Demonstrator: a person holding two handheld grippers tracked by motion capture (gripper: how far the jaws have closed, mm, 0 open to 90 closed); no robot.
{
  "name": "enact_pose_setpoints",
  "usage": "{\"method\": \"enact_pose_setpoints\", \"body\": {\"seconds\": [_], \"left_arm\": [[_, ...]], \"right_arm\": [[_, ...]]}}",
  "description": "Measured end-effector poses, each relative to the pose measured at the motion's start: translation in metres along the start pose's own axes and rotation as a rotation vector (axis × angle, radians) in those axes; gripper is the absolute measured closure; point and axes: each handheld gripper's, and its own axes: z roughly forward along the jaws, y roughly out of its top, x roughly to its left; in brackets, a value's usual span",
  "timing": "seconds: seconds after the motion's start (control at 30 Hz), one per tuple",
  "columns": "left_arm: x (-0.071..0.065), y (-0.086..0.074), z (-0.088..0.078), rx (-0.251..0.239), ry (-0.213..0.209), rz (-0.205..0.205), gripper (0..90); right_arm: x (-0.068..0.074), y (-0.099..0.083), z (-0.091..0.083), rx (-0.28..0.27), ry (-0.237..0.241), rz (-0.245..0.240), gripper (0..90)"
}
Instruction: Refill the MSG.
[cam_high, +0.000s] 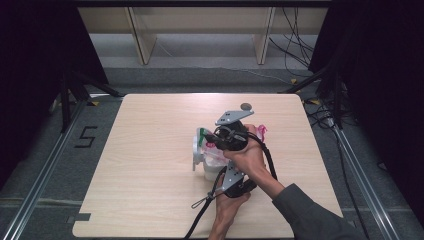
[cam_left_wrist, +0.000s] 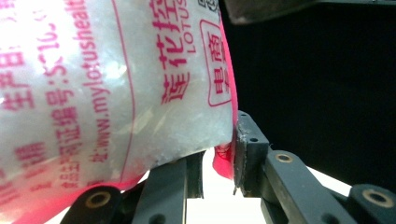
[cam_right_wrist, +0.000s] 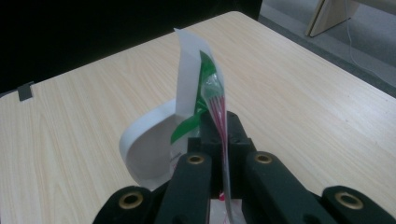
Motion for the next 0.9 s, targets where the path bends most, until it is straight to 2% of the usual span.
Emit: {"method": "enact_pose_setpoints", "body": {"seconds": [0.07,0.1,0.17,0.23,0.27,0.3,0.4,0.43,0.5,0.57,0.6,0.7,0.73,0.77,0.9], "left_arm": [[0.000,-0.001,0.000,0.004,0.002,0.003,75.3],[0.000,-0.001,0.000,0.006,0.000,-0.001,75.4],[0.000,-0.002,0.001,-0.003,-0.001,-0.012,75.3],[0.000,-0.001,-0.001,0.023,0.016,-0.010,75.1],[0.000,-0.002,-0.001,0.021,0.014,-0.016,74.9],[0.000,-0.002,-0.001,0.022,0.014,-0.017,74.8],[0.000,-0.003,-0.001,0.027,0.015,-0.026,74.8],[0.001,-0.003,-0.001,0.031,0.015,-0.026,74.7],[0.001,-0.004,0.000,0.037,0.016,-0.022,74.7],[0.002,-0.004,-0.001,0.050,0.016,-0.015,74.6],[0.002,-0.004,-0.001,0.052,0.020,-0.016,74.5],[0.001,-0.005,-0.001,0.051,0.020,-0.020,74.1],[0.001,-0.005,-0.001,0.053,0.021,-0.020,74.0],[0.001,-0.005,-0.001,0.049,0.018,-0.022,74.0],[0.002,-0.006,-0.001,0.056,0.019,-0.020,73.7]], "right_arm": [[0.001,-0.001,0.000,-0.012,-0.009,0.000,90.0],[0.000,0.000,-0.001,0.004,0.006,0.006,90.0],[0.000,0.000,-0.002,-0.002,0.000,0.019,90.0],[0.001,-0.001,-0.002,-0.013,-0.009,0.033,90.0],[-0.001,-0.001,-0.003,-0.014,-0.010,0.024,90.0],[0.000,-0.001,-0.003,-0.020,0.003,0.041,90.0],[-0.002,-0.001,-0.003,-0.034,-0.003,0.014,90.0],[-0.002,-0.001,-0.006,-0.021,0.000,0.046,90.0],[-0.004,-0.001,-0.006,-0.040,-0.004,0.030,90.0],[-0.005,-0.002,-0.008,-0.037,0.001,0.035,90.0],[-0.005,-0.002,-0.009,-0.037,0.001,0.053,90.0],[-0.005,-0.003,-0.009,-0.045,0.012,0.044,90.0],[-0.006,-0.003,-0.011,-0.045,0.002,0.030,90.0],[-0.004,-0.004,-0.010,-0.052,0.008,0.061,90.0],[-0.006,-0.004,-0.014,-0.067,0.012,0.062,90.0]]}}
